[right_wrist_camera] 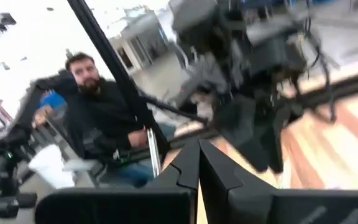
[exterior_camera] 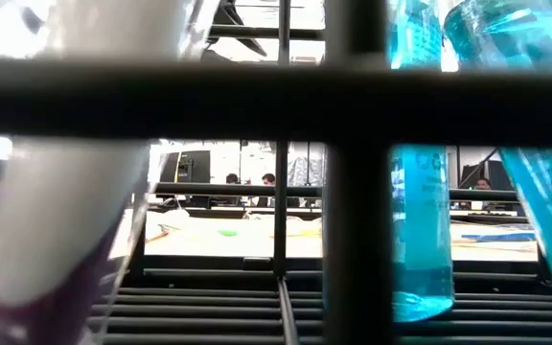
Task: Pick & Place toothbrushing station
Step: Put the orange toothbrush into the black mesh organizer
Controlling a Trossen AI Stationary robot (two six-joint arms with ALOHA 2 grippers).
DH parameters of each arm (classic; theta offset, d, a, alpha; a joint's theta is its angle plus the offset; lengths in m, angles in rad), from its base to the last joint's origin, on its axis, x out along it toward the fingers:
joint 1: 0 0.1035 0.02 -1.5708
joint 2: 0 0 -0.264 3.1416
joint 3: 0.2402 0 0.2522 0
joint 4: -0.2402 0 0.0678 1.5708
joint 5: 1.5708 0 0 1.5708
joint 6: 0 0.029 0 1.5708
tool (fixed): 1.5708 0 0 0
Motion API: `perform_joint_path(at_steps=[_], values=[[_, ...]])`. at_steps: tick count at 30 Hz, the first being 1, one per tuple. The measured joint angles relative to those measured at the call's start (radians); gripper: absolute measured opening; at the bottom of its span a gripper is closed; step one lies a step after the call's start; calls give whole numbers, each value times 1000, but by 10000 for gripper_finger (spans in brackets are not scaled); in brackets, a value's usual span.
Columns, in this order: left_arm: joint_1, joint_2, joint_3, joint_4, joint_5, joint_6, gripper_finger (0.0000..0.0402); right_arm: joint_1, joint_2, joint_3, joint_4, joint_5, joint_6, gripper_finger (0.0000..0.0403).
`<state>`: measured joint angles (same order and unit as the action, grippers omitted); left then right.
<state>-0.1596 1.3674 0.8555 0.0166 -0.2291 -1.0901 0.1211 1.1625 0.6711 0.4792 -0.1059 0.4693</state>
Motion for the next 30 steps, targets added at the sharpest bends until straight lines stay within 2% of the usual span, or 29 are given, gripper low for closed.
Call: perform_joint_path(at_steps=[6, 11, 15, 22, 30], values=[[0, 0, 0, -65, -1, 67, 117, -1, 117, 137, -290, -20, 53, 0], [-6, 0, 0, -287, -3, 69, 110, 1, 208, 291, -457, -172, 97, 0], [-34, 0, 0, -394, -1, 69, 94, 9, 267, 425, -582, -212, 100, 0], [-64, 0, 0, -399, 17, 0, 76, 8, 324, 580, -758, -205, 99, 0], [-82, 0, 0, -320, 41, -20, 57, 17, 313, 592, -791, -202, 96, 0]])
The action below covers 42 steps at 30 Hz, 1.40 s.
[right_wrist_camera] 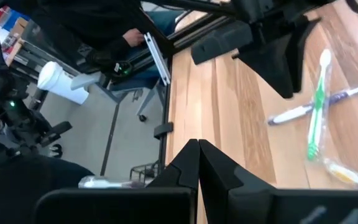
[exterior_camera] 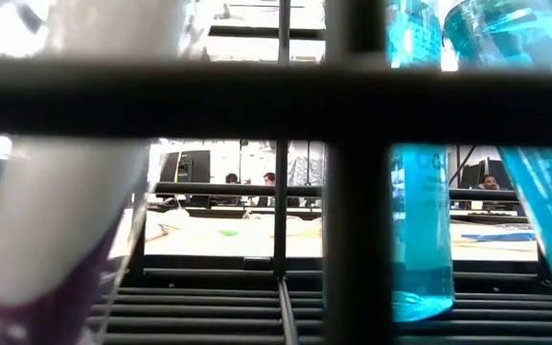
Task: Pick & Place toothbrushing station
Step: Put the orange toothbrush into the black mesh organizer
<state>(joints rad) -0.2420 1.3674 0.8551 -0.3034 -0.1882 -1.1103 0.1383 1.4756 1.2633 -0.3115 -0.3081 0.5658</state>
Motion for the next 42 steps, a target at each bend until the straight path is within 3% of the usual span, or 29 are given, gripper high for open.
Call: perform_joint_path(at_steps=[4, 8, 13, 23, 32, 42], values=[[3, 0, 8, 25, -15, -48, 38, 0, -7, 0, -21, 5, -26, 0], [-9, 20, 66, 46, -81, 28, 7, 12, -11, 0, -27, 48, -92, 0], [7, 49, 83, 37, -73, 6, 1, 29, -11, 0, -36, 72, -115, 0], [7, 176, 80, 8, 173, -173, 1, 16, -6, 0, -218, 138, -113, 0], [37, 198, 80, -150, 222, -307, 1, 40, -6, 0, -251, 153, -128, 0], [97, 198, 72, -290, 302, -335, 1, 45, -6, 0, -246, 153, -124, 0]])
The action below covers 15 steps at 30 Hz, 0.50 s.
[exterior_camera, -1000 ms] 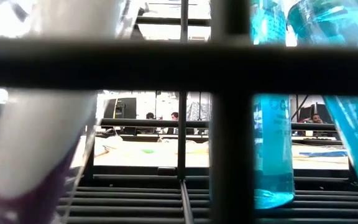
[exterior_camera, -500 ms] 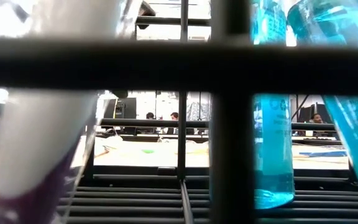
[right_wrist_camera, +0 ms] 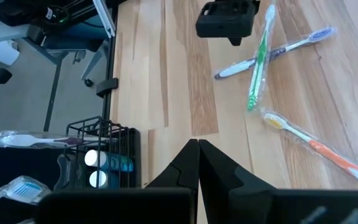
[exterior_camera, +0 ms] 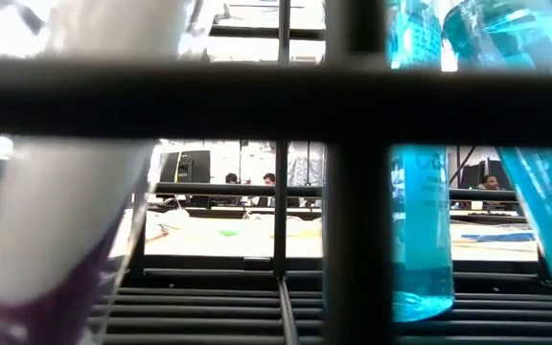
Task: Pick & Place toothbrushing station
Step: Put the orange toothbrush into the black mesh organizer
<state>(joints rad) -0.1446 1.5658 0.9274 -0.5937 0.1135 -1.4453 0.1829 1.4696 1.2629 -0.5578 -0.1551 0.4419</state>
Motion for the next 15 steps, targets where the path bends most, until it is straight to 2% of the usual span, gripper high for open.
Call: perform_joint_path(at_steps=[6, 15], values=[[7, 0, -62, 4, 114, -81, 1, 1, 0, 0, -15, 0, 2, 0], [38, -6, -127, 11, 54, -55, 1, 7, 0, 0, -18, 0, 11, 0]])
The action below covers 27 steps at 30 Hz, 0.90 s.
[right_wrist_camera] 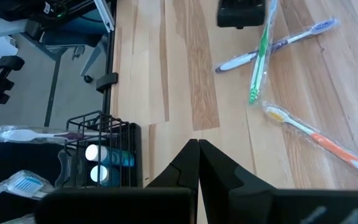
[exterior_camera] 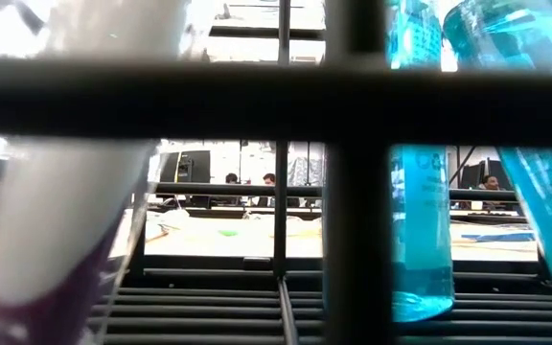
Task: Pick & Place toothbrushing station
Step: Put the orange toothbrush into the black mesh organizer
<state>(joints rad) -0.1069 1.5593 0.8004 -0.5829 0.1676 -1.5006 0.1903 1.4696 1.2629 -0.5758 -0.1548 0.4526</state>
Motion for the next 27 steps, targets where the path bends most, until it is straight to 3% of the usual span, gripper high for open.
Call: perform_joint_path(at_steps=[16, 23, 27], values=[[227, 0, -40, 103, -127, 294, 1, -1, 0, 0, 3, 7, -16, 0], [215, -13, -38, 187, -124, 340, 1, -1, 0, 0, -2, 7, -26, 0], [179, -30, -38, 205, -124, 329, 1, -10, 0, 0, -53, 6, -123, 0]])
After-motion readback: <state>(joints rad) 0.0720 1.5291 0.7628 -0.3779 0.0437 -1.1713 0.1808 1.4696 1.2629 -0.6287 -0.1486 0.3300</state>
